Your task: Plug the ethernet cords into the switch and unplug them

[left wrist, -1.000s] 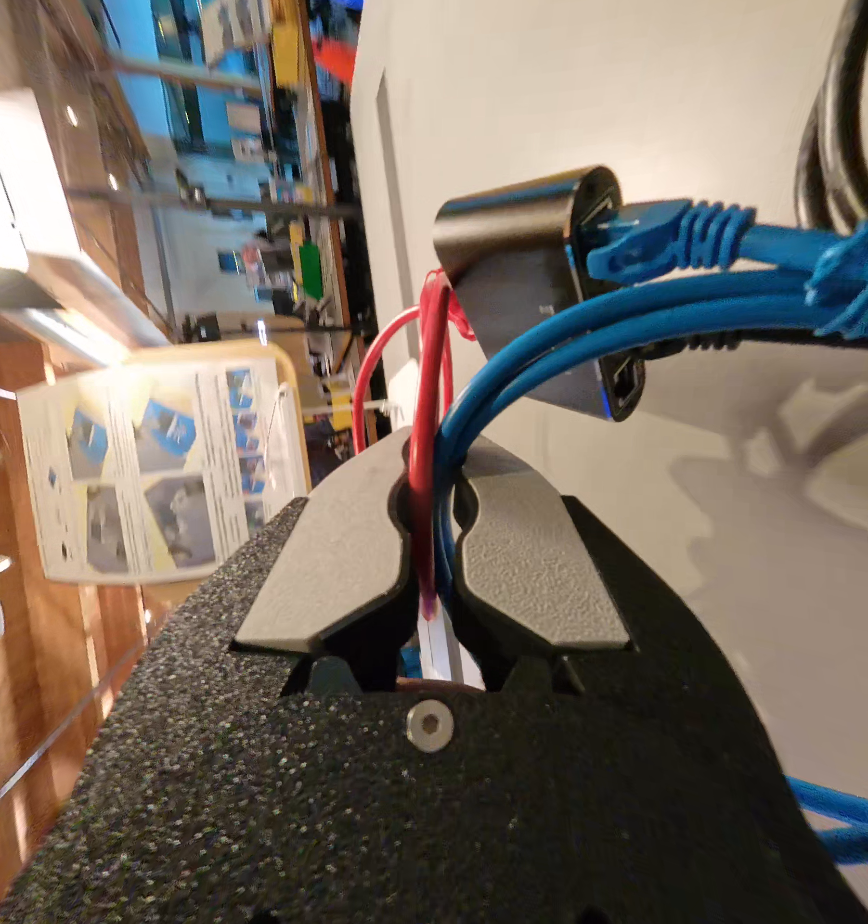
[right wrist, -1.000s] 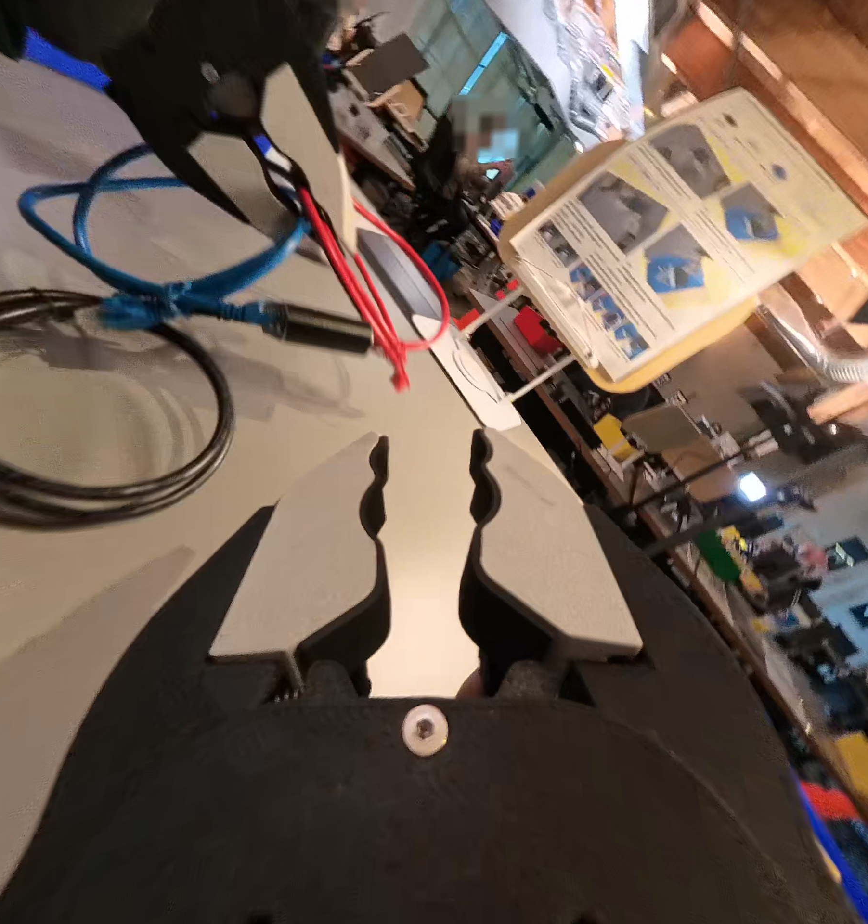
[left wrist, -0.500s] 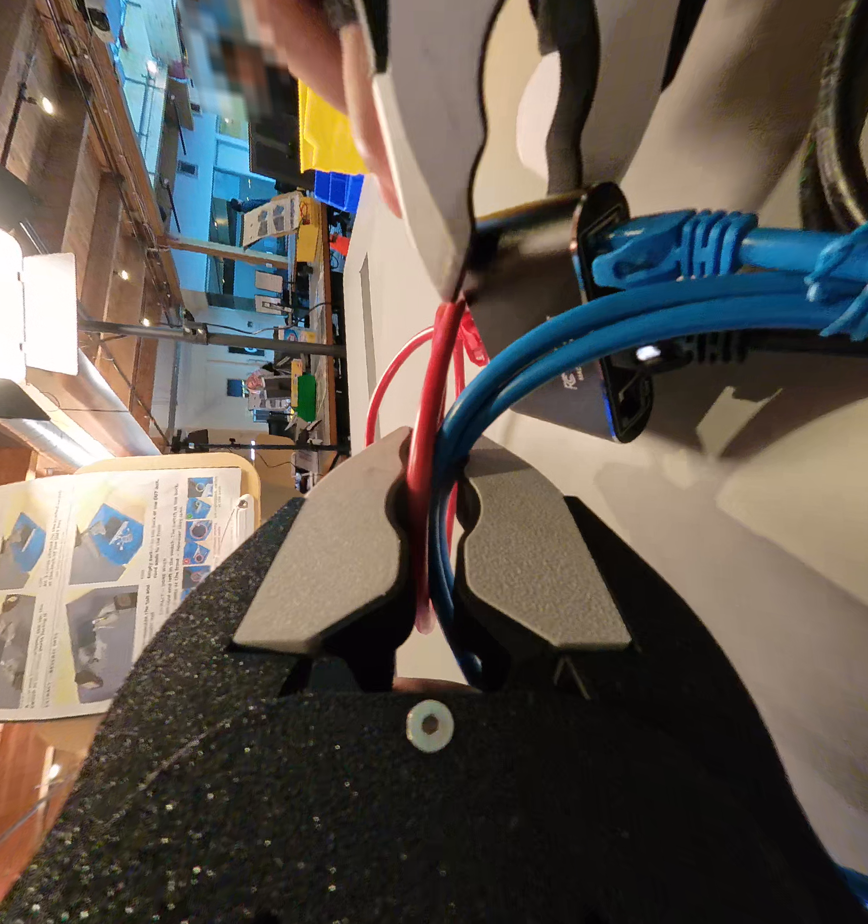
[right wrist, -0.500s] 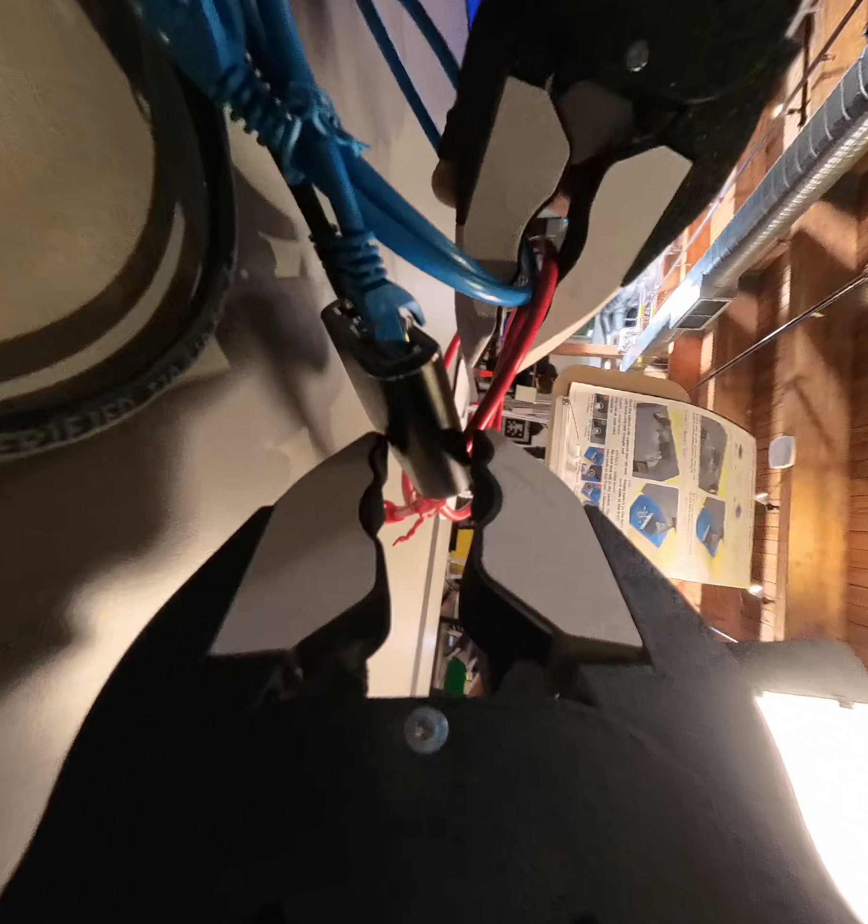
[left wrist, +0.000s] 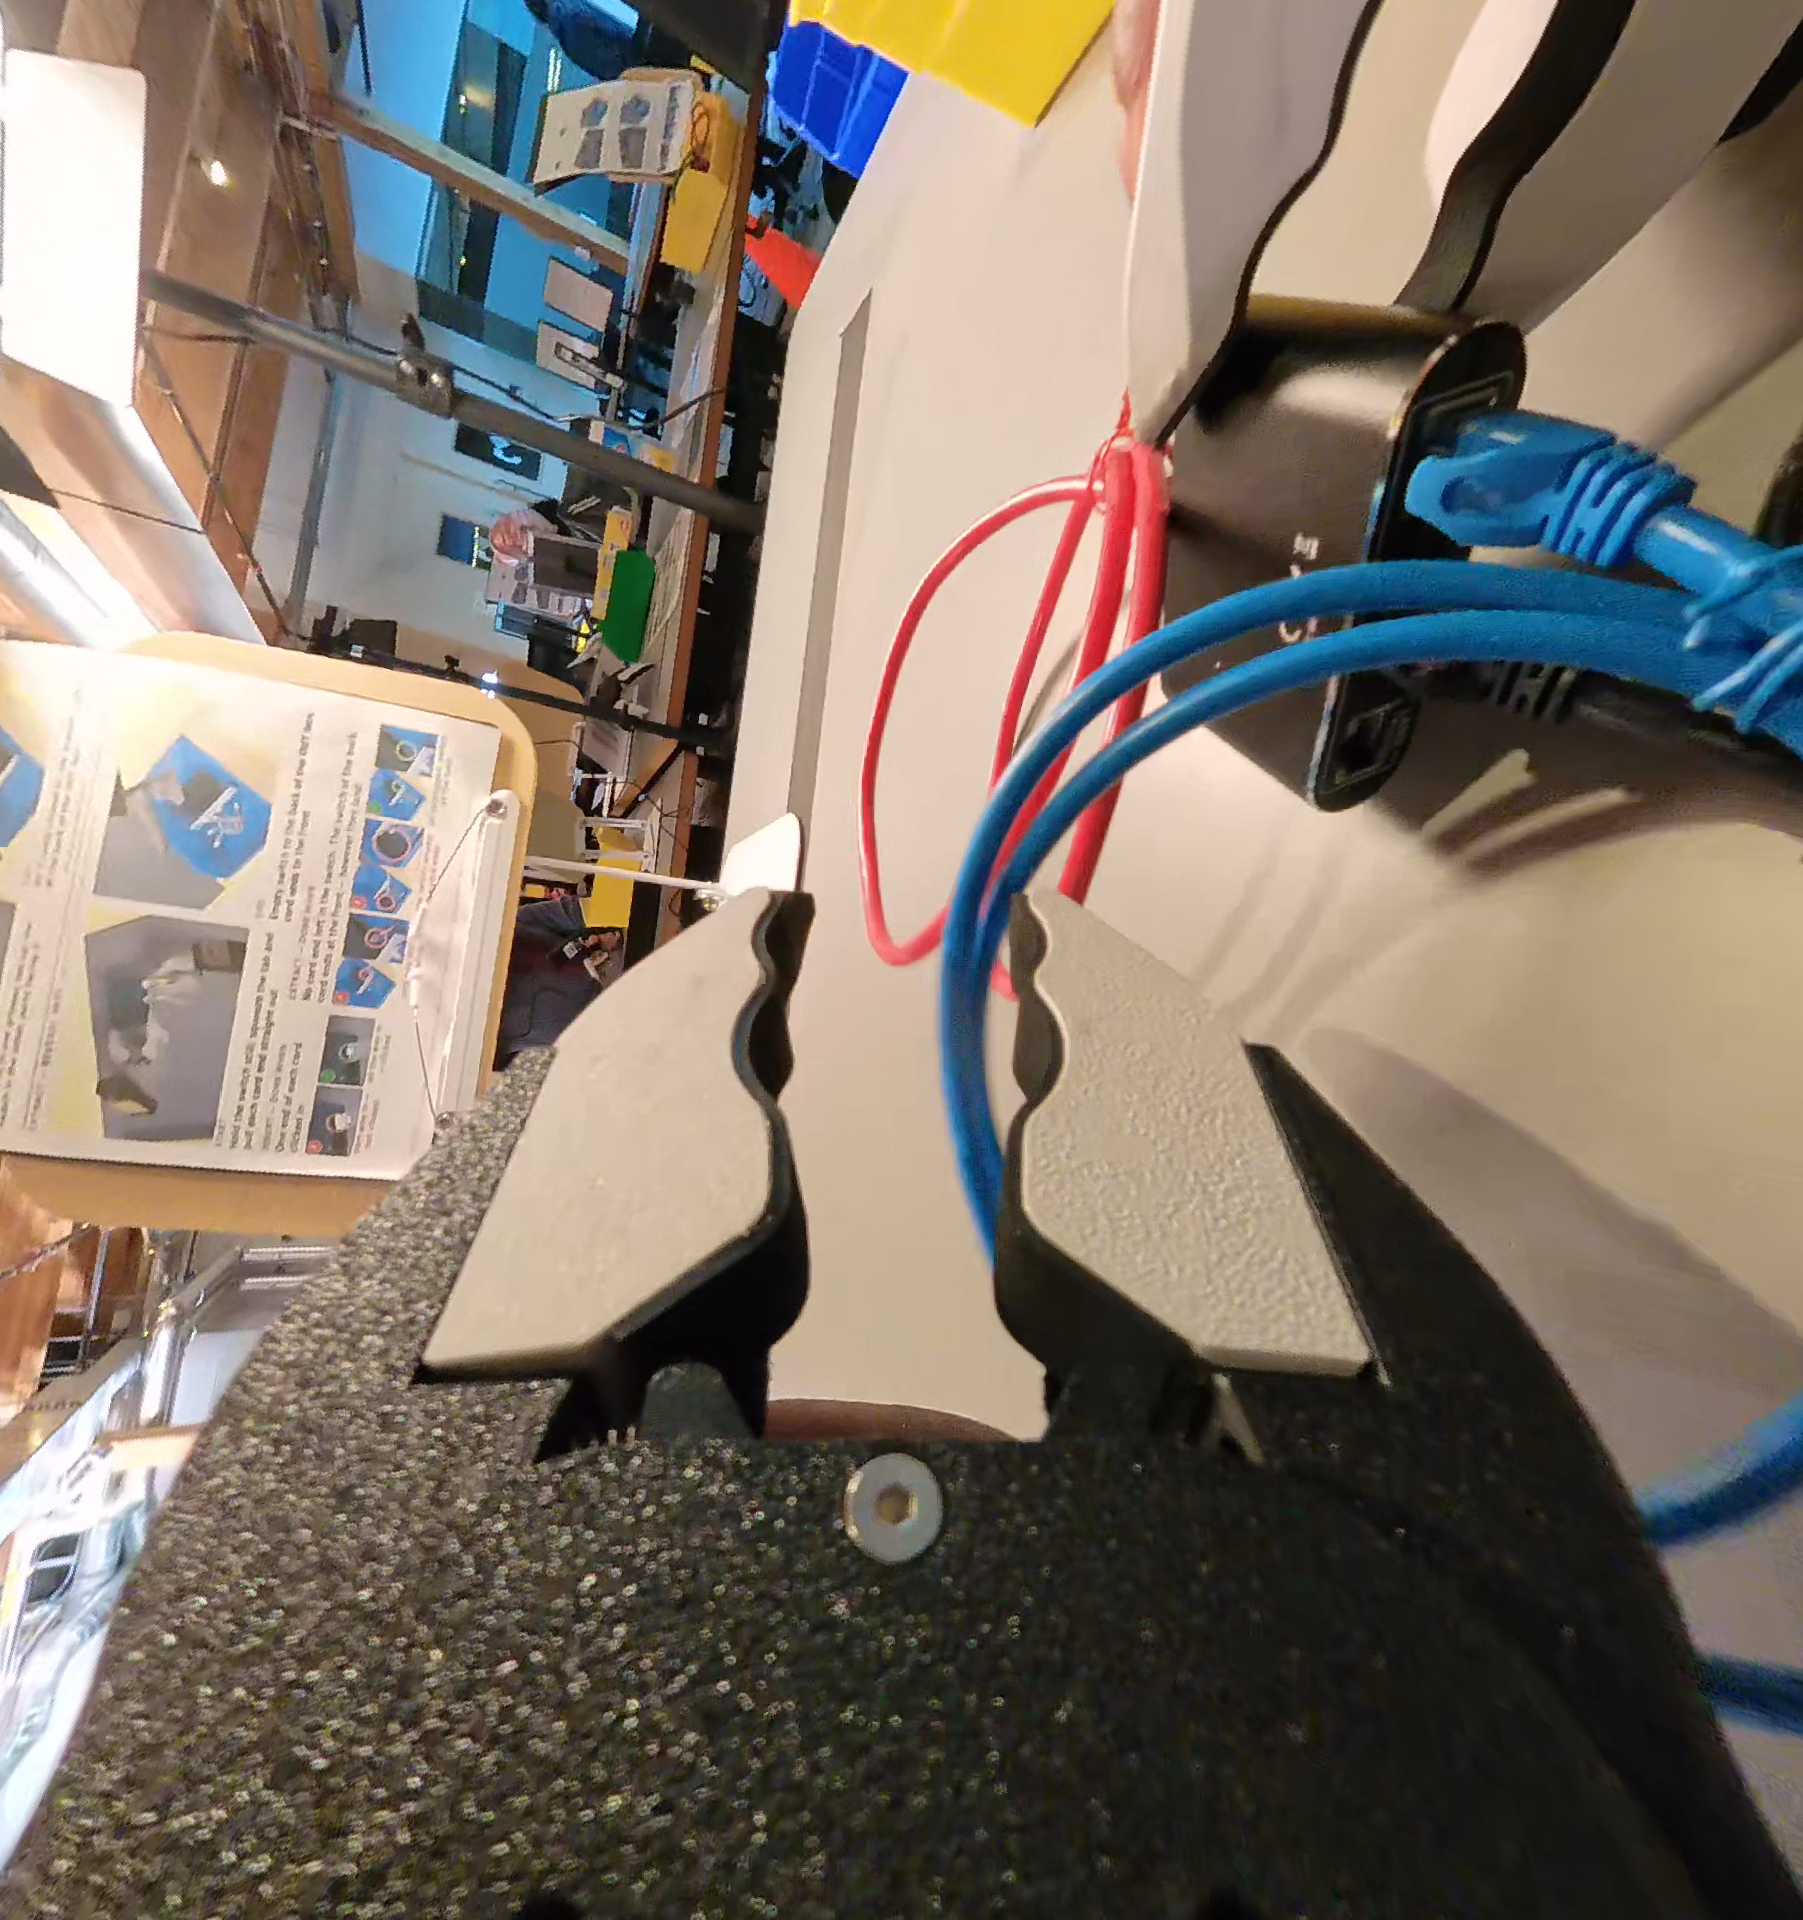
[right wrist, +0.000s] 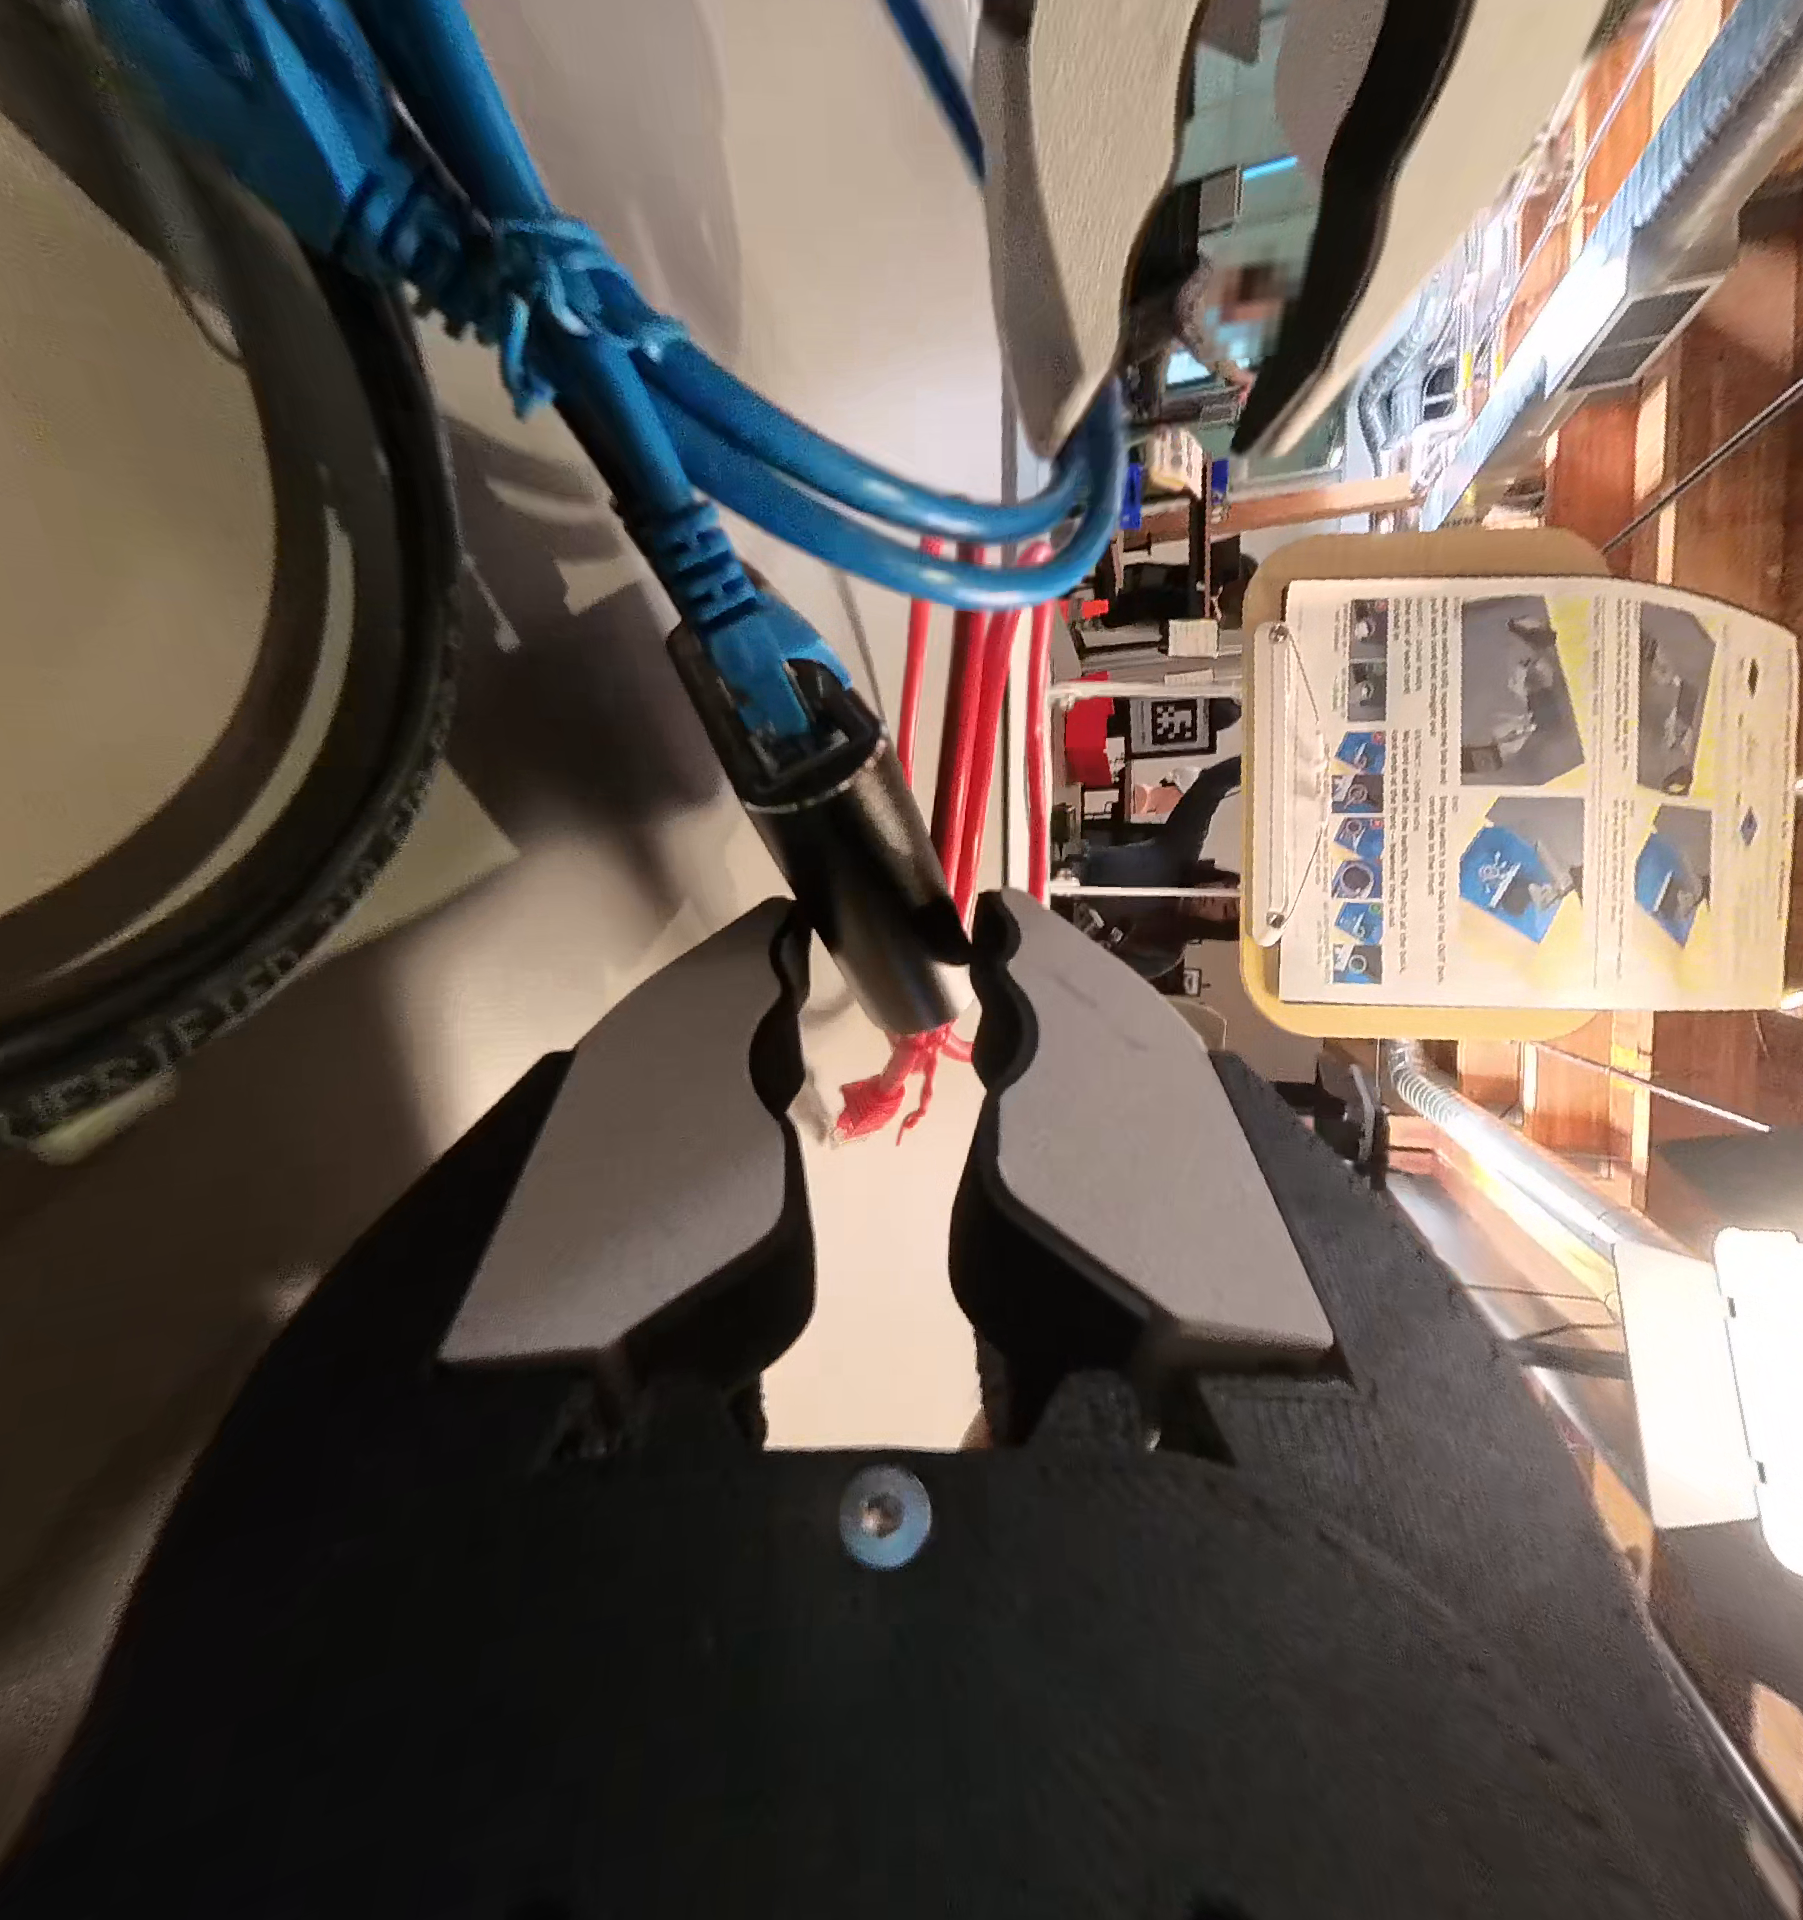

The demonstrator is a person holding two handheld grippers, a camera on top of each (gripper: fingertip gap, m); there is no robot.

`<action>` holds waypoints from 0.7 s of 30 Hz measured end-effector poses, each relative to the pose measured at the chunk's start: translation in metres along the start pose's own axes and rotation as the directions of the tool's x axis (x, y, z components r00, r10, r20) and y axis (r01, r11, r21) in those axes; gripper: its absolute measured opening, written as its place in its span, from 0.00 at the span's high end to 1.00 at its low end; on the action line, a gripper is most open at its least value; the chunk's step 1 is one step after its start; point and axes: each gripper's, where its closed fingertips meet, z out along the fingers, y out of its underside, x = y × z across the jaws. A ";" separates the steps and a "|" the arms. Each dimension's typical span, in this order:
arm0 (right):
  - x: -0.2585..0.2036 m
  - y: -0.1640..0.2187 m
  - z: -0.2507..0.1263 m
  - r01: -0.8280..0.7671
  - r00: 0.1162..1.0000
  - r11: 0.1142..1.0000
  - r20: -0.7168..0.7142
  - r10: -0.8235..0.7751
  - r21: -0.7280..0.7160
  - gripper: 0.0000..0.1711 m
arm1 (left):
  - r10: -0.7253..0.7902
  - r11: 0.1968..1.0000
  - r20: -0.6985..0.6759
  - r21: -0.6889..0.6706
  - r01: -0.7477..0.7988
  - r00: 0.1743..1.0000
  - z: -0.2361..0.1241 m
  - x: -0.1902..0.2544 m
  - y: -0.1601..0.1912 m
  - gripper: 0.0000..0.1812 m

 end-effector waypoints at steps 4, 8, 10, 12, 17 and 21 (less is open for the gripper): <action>0.001 0.012 0.001 -0.024 1.000 0.999 -0.003 0.024 -0.044 0.82 | -0.023 1.000 0.029 -0.012 0.023 0.999 -0.004 -0.007 0.005 0.79; 0.007 0.018 0.004 -0.077 0.997 0.994 -0.030 0.075 -0.072 0.82 | -0.076 0.997 0.054 -0.002 0.076 0.996 -0.007 -0.015 0.004 0.79; 0.013 0.019 0.005 -0.132 0.990 0.988 -0.057 0.127 -0.084 0.82 | -0.146 0.989 0.066 0.030 0.145 0.987 -0.010 -0.021 0.000 0.79; 0.019 0.022 0.006 -0.198 0.978 0.976 -0.083 0.191 -0.088 0.83 | -0.234 0.971 0.074 0.075 0.228 0.969 -0.015 -0.030 -0.006 0.80; 0.034 0.028 0.008 -0.386 0.918 0.920 -0.129 0.376 -0.068 0.82 | -0.403 0.911 0.129 0.146 0.385 0.906 -0.023 -0.052 -0.005 0.81; 0.043 0.033 0.009 -0.521 0.848 0.852 -0.136 0.512 -0.044 0.82 | -0.496 0.864 0.261 0.244 0.440 0.829 -0.037 -0.081 0.004 0.82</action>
